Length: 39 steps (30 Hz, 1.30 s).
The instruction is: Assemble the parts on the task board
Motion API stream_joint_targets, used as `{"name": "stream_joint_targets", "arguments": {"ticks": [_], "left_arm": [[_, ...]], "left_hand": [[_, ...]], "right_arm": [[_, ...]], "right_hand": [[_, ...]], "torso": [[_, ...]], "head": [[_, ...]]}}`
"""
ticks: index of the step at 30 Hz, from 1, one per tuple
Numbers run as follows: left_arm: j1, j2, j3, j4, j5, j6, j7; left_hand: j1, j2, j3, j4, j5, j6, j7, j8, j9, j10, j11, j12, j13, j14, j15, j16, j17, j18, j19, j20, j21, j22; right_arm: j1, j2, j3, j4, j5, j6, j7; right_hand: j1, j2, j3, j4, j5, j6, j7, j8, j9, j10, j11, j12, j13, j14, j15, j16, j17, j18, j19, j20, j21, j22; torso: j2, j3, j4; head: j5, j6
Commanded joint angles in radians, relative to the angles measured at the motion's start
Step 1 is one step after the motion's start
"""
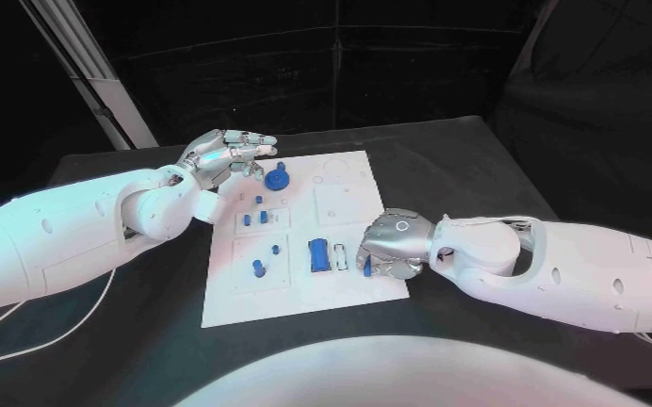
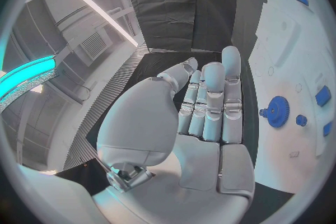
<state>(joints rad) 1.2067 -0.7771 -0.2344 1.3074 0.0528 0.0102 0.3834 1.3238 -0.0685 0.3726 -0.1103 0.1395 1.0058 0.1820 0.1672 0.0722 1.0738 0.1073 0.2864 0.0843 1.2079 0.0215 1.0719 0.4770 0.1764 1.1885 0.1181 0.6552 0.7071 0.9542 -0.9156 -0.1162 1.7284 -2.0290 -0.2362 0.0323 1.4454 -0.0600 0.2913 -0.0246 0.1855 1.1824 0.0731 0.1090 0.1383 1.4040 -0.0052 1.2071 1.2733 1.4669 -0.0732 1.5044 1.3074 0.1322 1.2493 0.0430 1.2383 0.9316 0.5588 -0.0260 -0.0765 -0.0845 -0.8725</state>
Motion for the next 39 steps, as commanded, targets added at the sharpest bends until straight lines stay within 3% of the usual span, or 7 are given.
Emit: {"name": "stream_joint_targets", "arguments": {"ticks": [1,10,20,24,25,30,39], "left_arm": [[0.002,0.0,0.001,0.003,0.002,0.013,-0.001],[0.002,-0.002,0.001,0.005,0.002,0.014,-0.003],[0.002,-0.003,0.001,0.006,0.002,0.014,-0.005],[0.002,-0.003,0.001,0.006,0.002,0.014,-0.006],[0.002,-0.004,0.001,0.007,0.002,0.014,-0.006],[0.002,-0.005,0.001,0.007,0.002,0.014,-0.007],[0.002,-0.006,0.001,0.008,0.001,0.015,-0.008]], "left_hand": [[0.003,0.006,-0.002,-0.004,-0.002,-0.006,0.0,0.003,-0.001,-0.009,0.0,0.004,0.0,-0.006,-0.002,-0.006,-0.001,0.006,-0.005,0.0,-0.004,-0.001],[0.003,0.006,-0.002,-0.004,-0.002,-0.006,0.0,0.003,-0.001,-0.009,0.0,0.004,0.0,-0.006,-0.002,-0.006,-0.001,0.006,-0.005,0.0,-0.004,-0.001],[0.002,0.006,-0.002,-0.004,-0.002,-0.007,0.001,0.003,-0.001,-0.01,0.001,0.004,-0.001,-0.006,-0.002,-0.006,-0.002,0.006,-0.005,0.0,-0.004,-0.001],[0.002,0.006,-0.002,-0.004,-0.002,-0.007,0.001,0.003,-0.001,-0.01,0.001,0.004,-0.001,-0.006,-0.002,-0.006,-0.002,0.006,-0.005,0.0,-0.004,-0.001],[0.002,0.006,-0.002,-0.004,-0.002,-0.007,0.001,0.003,-0.001,-0.01,0.001,0.004,-0.001,-0.006,-0.002,-0.006,-0.002,0.006,-0.005,0.0,-0.004,-0.001],[0.002,0.006,-0.002,-0.004,-0.002,-0.007,0.001,0.003,-0.001,-0.01,0.001,0.004,-0.001,-0.006,-0.002,-0.006,-0.002,0.006,-0.005,0.0,-0.004,-0.001],[0.002,0.006,-0.002,-0.004,-0.002,-0.007,0.001,0.003,-0.001,-0.01,0.001,0.004,-0.001,-0.006,-0.002,-0.006,-0.002,0.006,-0.005,0.0,-0.004,-0.001]], "right_arm": [[0.002,0.007,0.0,-0.008,-0.041,-0.008,0.016],[0.003,0.014,0.0,-0.023,-0.049,-0.005,0.018],[0.003,0.019,0.0,-0.026,-0.053,-0.006,0.019],[0.004,0.018,0.0,-0.026,-0.054,-0.015,0.016],[0.004,0.017,0.0,-0.025,-0.054,-0.021,0.013],[0.004,0.009,0.0,-0.02,-0.058,-0.041,0.003],[0.004,-0.006,0.0,-0.008,-0.063,-0.051,-0.013]], "right_hand": [[0.006,-0.004,0.007,0.0,-0.003,0.003,0.009,-0.007,-0.001,-0.002,0.006,-0.007,0.0,0.081,0.005,-0.006,0.157,-0.009,-0.007,0.001,-0.005,-0.003],[0.006,-0.005,0.009,-0.001,-0.004,0.003,0.009,-0.008,-0.002,-0.002,0.006,-0.008,-0.001,0.081,0.005,-0.006,0.157,-0.008,-0.008,0.001,-0.006,-0.004],[0.007,-0.008,0.012,-0.003,-0.004,0.001,0.01,-0.01,-0.003,-0.003,0.007,-0.009,-0.002,0.081,0.005,-0.007,0.155,-0.008,-0.01,0.001,-0.007,-0.006],[0.004,-0.023,0.027,-0.006,-0.006,-0.038,0.016,-0.038,-0.018,-0.009,0.013,-0.016,-0.008,0.08,0.007,-0.009,0.152,-0.006,-0.018,0.003,-0.012,-0.015],[0.002,-0.037,0.035,-0.009,-0.006,-0.075,0.02,-0.047,-0.03,-0.014,0.018,-0.024,-0.014,0.079,0.01,-0.011,0.15,-0.005,-0.022,0.005,-0.015,-0.022],[0.001,-0.074,0.061,-0.019,-0.012,-0.18,0.032,-0.05,-0.063,-0.036,0.026,-0.06,-0.045,0.078,0.018,-0.015,0.145,-0.002,-0.033,0.011,-0.023,-0.036],[0.0,-0.082,0.067,-0.021,-0.017,-0.191,0.032,-0.049,-0.066,-0.042,0.027,-0.071,-0.055,0.078,0.02,-0.017,0.143,0.0,-0.038,0.014,-0.028,-0.043]], "torso": [[-0.001,-0.0006,0.0009],[-0.001,0.0004,-0.0035],[-0.001,0.0011,-0.0016],[-0.002,0.0008,-0.0023],[-0.002,0.0004,-0.0026],[-0.002,0.0007,-0.0044],[-0.003,0.0009,-0.002]], "head": [[0.003,0.0],[0.006,0.0],[0.007,0.0],[0.007,0.0],[0.007,0.0],[0.007,0.0],[0.002,0.0]]}}
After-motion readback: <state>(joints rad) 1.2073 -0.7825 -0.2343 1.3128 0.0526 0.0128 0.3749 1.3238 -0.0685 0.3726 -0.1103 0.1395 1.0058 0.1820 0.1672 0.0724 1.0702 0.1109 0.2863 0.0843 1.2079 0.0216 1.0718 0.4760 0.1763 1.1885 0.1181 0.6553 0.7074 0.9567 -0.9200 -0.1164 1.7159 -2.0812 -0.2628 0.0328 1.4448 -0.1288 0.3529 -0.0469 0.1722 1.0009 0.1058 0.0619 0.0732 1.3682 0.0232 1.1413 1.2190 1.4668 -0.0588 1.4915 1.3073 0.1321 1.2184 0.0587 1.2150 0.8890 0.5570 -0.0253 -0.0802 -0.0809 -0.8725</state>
